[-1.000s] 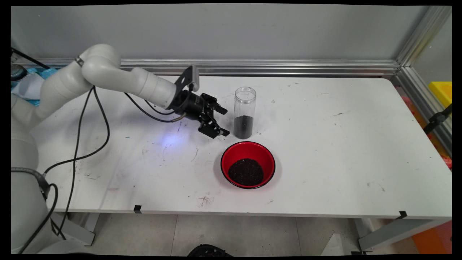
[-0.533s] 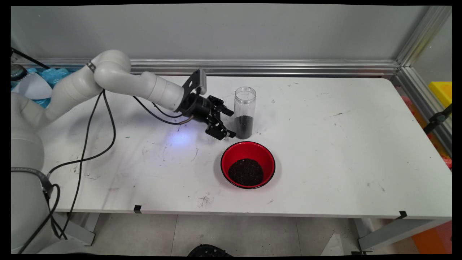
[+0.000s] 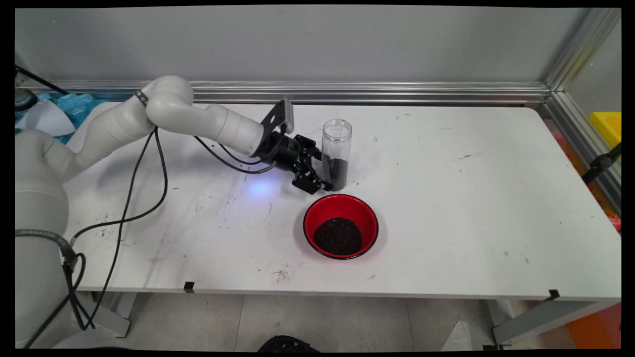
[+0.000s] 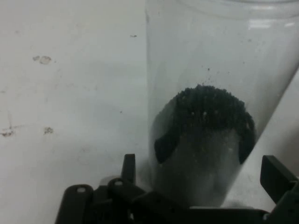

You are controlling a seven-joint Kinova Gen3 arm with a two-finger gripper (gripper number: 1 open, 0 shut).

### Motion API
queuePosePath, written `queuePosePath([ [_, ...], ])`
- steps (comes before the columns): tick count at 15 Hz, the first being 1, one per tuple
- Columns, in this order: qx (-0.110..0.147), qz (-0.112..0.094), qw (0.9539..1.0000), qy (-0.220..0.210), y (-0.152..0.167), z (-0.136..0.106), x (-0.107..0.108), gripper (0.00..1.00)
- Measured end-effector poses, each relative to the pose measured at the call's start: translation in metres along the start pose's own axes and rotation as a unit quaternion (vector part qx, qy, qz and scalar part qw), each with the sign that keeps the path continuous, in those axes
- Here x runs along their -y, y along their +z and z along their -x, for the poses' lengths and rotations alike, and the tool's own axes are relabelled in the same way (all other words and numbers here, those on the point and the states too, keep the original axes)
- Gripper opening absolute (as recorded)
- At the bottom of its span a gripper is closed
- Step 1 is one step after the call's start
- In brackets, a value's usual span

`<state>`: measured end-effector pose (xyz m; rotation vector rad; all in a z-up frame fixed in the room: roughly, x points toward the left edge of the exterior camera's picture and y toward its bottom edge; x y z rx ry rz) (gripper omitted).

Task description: Pick up the black seasoning powder from the table, then pour the black seasoning powder in the red bowl

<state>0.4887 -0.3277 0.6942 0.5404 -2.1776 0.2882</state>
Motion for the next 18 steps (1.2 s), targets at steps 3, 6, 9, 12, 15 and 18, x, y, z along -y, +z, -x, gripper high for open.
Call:
queuePosePath([
  [3,-0.003,0.002,1.0,-0.002,0.007,0.001,0.0,1.0],
  [6,-0.005,0.003,1.0,-0.003,0.011,0.002,0.001,1.0],
  [9,-0.007,0.005,1.0,-0.004,0.015,0.003,0.002,0.0],
  [12,-0.007,0.009,0.9999,-0.005,0.017,0.005,0.002,0.0],
  [15,-0.005,0.013,0.9999,-0.006,0.017,0.006,0.002,0.0],
  [18,-0.006,0.019,0.9998,-0.008,0.012,0.001,0.001,0.0],
])
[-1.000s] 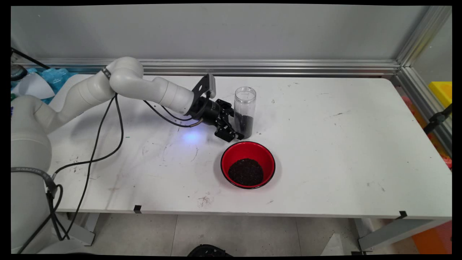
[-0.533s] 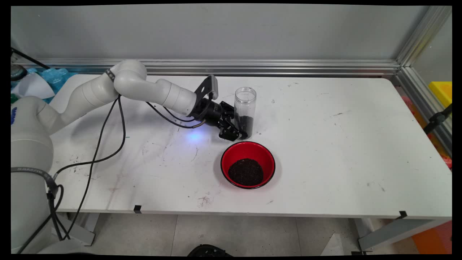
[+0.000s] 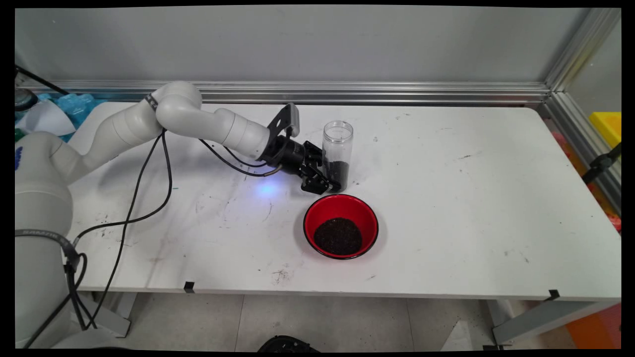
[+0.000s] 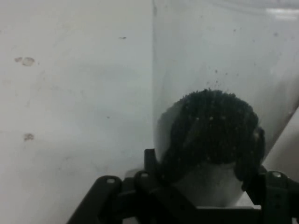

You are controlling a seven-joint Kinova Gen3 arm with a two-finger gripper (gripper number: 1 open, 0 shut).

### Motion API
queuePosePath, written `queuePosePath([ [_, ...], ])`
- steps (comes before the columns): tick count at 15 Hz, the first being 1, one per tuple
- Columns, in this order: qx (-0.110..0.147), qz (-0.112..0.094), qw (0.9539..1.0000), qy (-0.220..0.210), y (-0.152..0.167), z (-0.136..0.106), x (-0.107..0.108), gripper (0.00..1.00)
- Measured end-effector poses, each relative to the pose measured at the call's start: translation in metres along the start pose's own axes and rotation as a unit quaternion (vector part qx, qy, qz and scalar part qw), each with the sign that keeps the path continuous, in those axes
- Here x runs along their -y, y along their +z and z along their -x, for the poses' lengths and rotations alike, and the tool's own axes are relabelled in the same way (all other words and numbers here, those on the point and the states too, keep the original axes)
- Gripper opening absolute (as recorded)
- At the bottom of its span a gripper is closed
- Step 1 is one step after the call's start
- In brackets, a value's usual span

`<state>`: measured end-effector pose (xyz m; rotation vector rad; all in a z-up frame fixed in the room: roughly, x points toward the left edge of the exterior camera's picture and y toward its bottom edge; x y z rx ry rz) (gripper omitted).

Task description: Pour the black seasoning powder in the red bowl

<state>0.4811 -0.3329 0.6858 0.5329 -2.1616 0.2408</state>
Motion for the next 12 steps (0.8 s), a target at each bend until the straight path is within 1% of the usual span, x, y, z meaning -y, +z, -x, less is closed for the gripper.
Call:
queuePosePath([
  [3,-0.005,0.004,1.0,0.001,-0.011,-0.014,0.0,0.0],
  [5,-0.008,0.003,1.0,0.002,-0.02,-0.025,0.0,0.0],
  [10,-0.009,-0.017,0.9997,0.013,-0.051,-0.052,0.002,0.0],
  [12,-0.013,-0.03,0.9993,0.021,-0.064,-0.064,0.004,0.0],
])
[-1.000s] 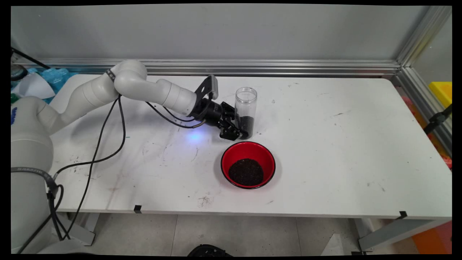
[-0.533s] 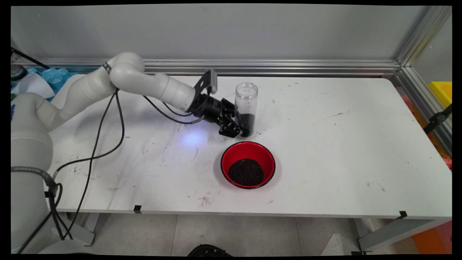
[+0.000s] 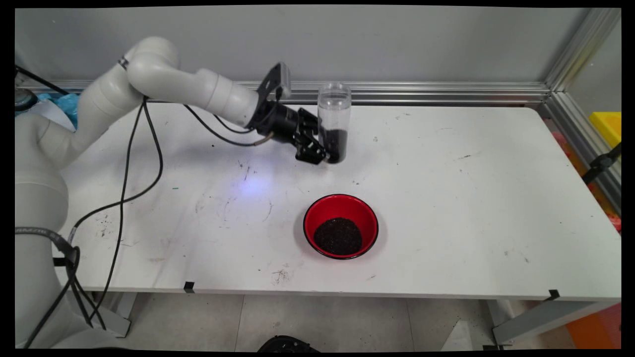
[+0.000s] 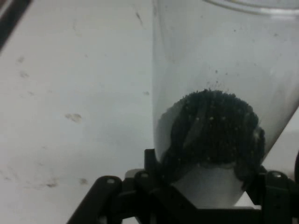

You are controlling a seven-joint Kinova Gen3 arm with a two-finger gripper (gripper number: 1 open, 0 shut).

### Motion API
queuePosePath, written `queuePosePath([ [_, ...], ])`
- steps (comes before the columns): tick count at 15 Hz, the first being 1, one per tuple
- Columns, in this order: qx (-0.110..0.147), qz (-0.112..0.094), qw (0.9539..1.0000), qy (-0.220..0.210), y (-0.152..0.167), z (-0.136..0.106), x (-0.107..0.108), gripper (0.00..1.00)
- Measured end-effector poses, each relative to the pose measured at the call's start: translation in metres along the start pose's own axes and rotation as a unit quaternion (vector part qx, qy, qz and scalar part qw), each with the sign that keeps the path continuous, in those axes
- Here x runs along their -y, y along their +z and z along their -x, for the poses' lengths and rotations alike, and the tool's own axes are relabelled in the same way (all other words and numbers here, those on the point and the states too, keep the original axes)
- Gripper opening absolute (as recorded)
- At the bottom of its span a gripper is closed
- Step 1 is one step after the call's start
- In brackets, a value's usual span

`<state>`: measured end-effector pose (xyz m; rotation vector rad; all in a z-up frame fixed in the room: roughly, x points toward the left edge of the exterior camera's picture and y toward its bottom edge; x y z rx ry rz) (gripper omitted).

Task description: Pour the black seasoning powder in the red bowl

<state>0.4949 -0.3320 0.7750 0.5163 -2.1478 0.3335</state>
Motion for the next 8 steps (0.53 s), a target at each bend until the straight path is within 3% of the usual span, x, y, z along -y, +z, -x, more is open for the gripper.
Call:
queuePosePath([
  [4,-0.004,-0.012,0.9997,0.023,-0.021,-0.019,0.001,0.0],
  [8,0.004,-0.012,0.9953,0.096,-0.035,-0.029,-0.003,0.0],
])
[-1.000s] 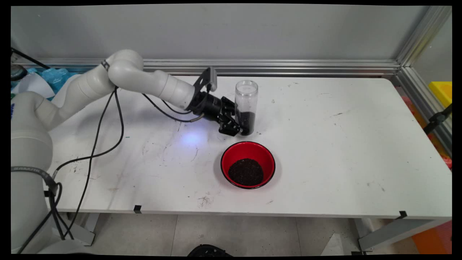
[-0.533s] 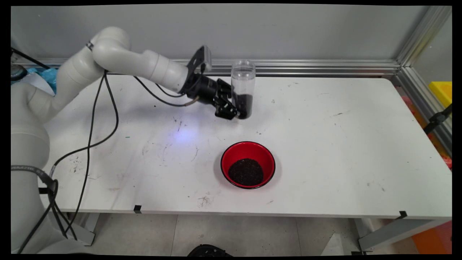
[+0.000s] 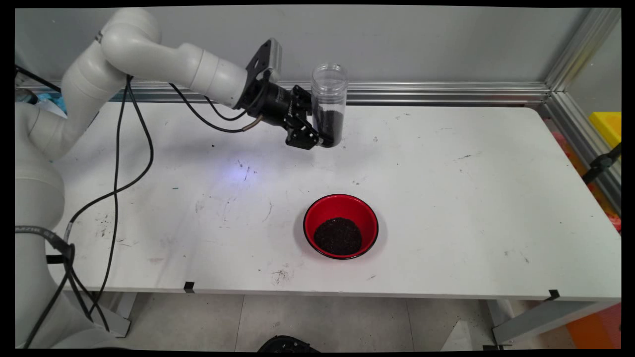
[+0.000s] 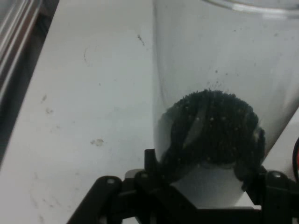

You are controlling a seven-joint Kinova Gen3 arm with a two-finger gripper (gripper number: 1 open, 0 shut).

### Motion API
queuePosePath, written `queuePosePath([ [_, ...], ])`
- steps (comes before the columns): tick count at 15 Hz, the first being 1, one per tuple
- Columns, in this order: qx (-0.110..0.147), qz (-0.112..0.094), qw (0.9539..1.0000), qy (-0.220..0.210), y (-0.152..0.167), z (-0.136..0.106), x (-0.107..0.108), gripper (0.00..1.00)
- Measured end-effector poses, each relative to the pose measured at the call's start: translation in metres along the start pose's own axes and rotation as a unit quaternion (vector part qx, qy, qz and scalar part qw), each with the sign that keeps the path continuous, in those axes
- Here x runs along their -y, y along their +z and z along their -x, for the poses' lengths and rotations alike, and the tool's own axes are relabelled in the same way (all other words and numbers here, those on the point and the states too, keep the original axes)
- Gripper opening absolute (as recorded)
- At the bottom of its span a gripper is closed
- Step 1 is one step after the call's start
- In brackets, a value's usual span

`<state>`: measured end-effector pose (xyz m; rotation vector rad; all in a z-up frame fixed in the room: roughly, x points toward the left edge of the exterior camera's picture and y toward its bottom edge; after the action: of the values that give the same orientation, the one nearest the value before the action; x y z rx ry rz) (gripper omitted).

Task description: Pour the black seasoning powder in the red bowl

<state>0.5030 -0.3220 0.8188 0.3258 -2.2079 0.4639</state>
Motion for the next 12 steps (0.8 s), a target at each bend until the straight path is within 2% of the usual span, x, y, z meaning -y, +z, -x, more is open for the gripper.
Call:
queuePosePath([
  [3,0.0,-0.012,0.9977,0.067,-0.008,-0.007,0.0,0.0],
  [6,-0.004,-0.024,0.9911,0.131,-0.011,-0.013,-0.003,0.0],
  [9,-0.009,-0.035,0.979,0.201,-0.01,-0.016,-0.009,0.0],
  [12,-0.013,-0.048,0.9608,0.273,-0.006,-0.019,-0.016,0.0],
])
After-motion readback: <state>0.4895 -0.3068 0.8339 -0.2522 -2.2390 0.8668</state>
